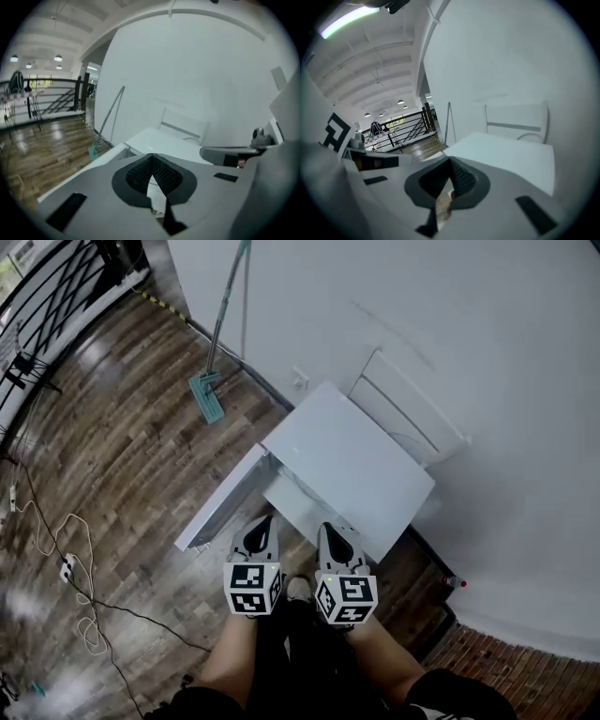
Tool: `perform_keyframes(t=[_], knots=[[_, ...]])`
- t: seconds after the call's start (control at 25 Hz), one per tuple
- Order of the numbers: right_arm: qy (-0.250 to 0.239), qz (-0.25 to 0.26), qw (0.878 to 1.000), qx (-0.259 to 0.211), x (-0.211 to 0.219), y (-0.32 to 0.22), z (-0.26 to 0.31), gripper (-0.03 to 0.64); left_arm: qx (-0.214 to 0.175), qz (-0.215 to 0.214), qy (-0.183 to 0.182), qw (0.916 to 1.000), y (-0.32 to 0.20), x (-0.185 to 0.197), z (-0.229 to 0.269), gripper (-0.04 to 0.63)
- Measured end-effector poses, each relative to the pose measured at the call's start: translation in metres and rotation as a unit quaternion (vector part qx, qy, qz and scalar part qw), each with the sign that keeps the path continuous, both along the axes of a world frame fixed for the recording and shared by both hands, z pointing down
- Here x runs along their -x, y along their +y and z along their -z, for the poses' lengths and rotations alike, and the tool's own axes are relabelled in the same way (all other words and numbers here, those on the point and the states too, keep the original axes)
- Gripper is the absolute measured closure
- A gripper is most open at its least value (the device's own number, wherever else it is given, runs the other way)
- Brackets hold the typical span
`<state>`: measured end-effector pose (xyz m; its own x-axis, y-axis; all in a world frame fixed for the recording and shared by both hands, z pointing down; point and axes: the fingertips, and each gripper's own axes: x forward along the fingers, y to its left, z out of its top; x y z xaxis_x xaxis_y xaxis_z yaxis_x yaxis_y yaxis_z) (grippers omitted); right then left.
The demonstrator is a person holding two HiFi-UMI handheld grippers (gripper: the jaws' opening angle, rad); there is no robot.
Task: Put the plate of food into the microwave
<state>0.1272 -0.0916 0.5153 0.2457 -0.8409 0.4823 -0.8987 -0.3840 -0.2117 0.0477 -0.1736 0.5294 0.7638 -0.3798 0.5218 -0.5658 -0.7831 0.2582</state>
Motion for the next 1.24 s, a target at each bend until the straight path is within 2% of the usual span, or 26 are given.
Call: perform_keyframes(t=[0.08, 0.2, 0.28, 0.44, 0.64, 0.8, 1.24], knots=[[0.021, 0.007, 0.999, -0.025, -0.006, -0.008, 0.047, 0.611, -0.013, 0.003, -0.008, 0.9999, -0.001, 0.001, 0.044, 0.598], [0.048, 0.011, 0.997, -0.063, -0.016, -0.013, 0.117, 0.611, -0.018, 0.006, 0.012, 0.9997, 0.001, -0.003, 0.11, 0.598], [0.053, 0.001, 0.995, -0.083, -0.025, -0.013, 0.154, 0.611, -0.036, 0.002, 0.025, 0.9991, 0.003, -0.008, 0.149, 0.598], [0.056, -0.018, 0.991, -0.116, -0.035, -0.012, 0.206, 0.611, -0.077, -0.008, 0.056, 0.9955, 0.006, -0.021, 0.211, 0.598], [0.067, -0.005, 0.988, -0.139, -0.031, -0.007, 0.258, 0.611, -0.111, -0.029, 0.097, 0.9886, 0.019, -0.037, 0.277, 0.598], [0.082, 0.013, 0.985, -0.149, -0.03, -0.007, 0.274, 0.611, -0.121, -0.03, 0.116, 0.9854, 0.024, -0.047, 0.297, 0.598], [0.105, 0.014, 0.983, -0.15, -0.044, 0.006, 0.272, 0.611, -0.123, -0.024, 0.125, 0.9841, 0.038, -0.061, 0.295, 0.598]])
